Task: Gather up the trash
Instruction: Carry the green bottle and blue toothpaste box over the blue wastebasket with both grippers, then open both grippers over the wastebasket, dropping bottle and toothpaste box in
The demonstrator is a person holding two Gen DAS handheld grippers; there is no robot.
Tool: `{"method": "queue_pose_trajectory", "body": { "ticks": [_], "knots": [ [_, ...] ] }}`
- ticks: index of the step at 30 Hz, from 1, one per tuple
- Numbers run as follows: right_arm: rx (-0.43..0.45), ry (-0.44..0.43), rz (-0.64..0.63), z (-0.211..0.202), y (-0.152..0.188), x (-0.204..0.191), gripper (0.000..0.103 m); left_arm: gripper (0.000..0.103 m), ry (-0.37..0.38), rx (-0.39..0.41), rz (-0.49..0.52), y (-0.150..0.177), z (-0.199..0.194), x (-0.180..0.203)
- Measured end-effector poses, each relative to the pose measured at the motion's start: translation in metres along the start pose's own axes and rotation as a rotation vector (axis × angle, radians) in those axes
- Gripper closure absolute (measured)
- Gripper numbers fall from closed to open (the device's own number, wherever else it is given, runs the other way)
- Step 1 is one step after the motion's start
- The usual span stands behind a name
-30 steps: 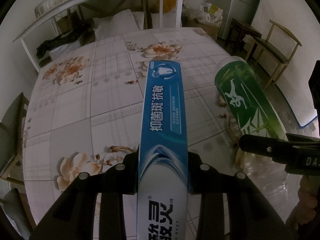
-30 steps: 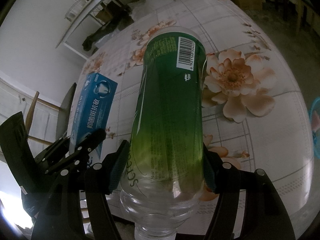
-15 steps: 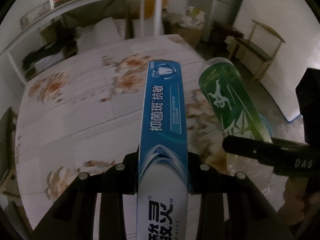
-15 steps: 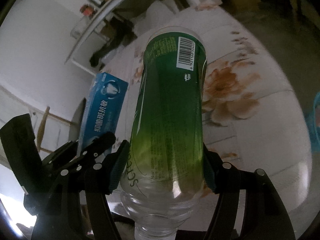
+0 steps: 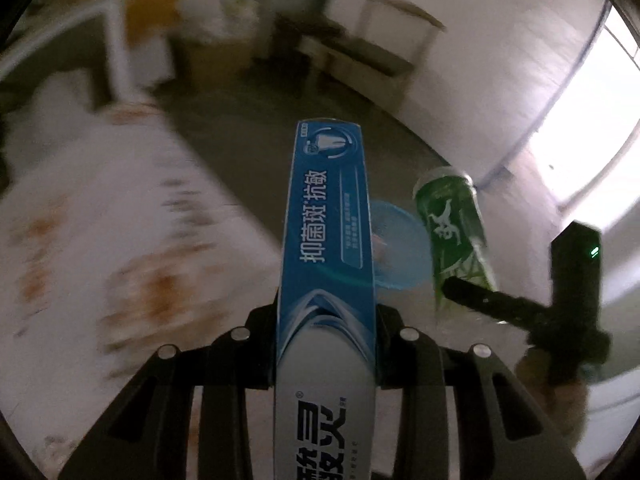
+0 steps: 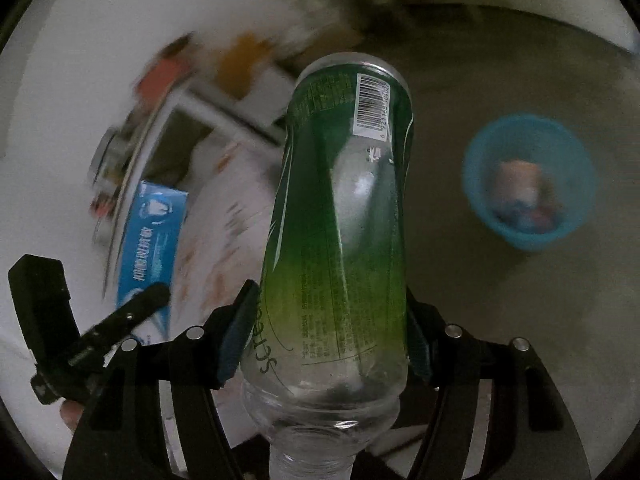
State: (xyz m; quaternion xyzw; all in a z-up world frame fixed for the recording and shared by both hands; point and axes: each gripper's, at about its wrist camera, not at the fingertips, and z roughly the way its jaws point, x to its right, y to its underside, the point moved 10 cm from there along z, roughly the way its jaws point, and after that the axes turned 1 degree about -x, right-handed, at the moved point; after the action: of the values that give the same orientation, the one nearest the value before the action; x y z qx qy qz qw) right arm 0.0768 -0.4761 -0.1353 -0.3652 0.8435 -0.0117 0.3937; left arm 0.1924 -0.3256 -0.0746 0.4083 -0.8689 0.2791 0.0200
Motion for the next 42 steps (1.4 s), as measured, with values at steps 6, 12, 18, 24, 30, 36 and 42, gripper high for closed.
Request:
{"method": "queue_pose_trajectory", "body": {
  "ticks": [6,12,18,24,30,36,42],
  "knots": [
    [-0.023,0.067,0.156,-0.003,-0.017,0.097,0.04,0.07,0.113,-0.202,0.017,-0.024,0.11,0.073],
    [-0.095,0.125,0.22,0.028,-0.048,0.164,0.04,0.07,0.137,-0.338,-0.023,-0.041,0.209,0.11],
    [-0.105,0.214,0.226,0.066,-0.104,0.219,0.03,0.029,0.139,-0.283,-0.133,-0.096,0.267,0.124],
    [-0.114,0.227,0.308,0.075,-0.087,0.255,0.029,0.029,0.144,-0.296,-0.163,-0.087,0.269,0.119],
    [-0.086,0.228,0.315,0.066,-0.073,0.254,0.029,0.029,0.124,-0.238,-0.099,-0.077,0.24,0.123],
    [-0.016,0.232,0.273,0.033,-0.071,0.23,0.029,0.029,0.13,-0.162,-0.061,-0.056,0.177,0.104],
    [0.04,0.22,0.152,-0.013,-0.05,0.18,0.029,0.025,0.11,-0.041,-0.016,-0.039,0.103,0.103]
  ]
}}
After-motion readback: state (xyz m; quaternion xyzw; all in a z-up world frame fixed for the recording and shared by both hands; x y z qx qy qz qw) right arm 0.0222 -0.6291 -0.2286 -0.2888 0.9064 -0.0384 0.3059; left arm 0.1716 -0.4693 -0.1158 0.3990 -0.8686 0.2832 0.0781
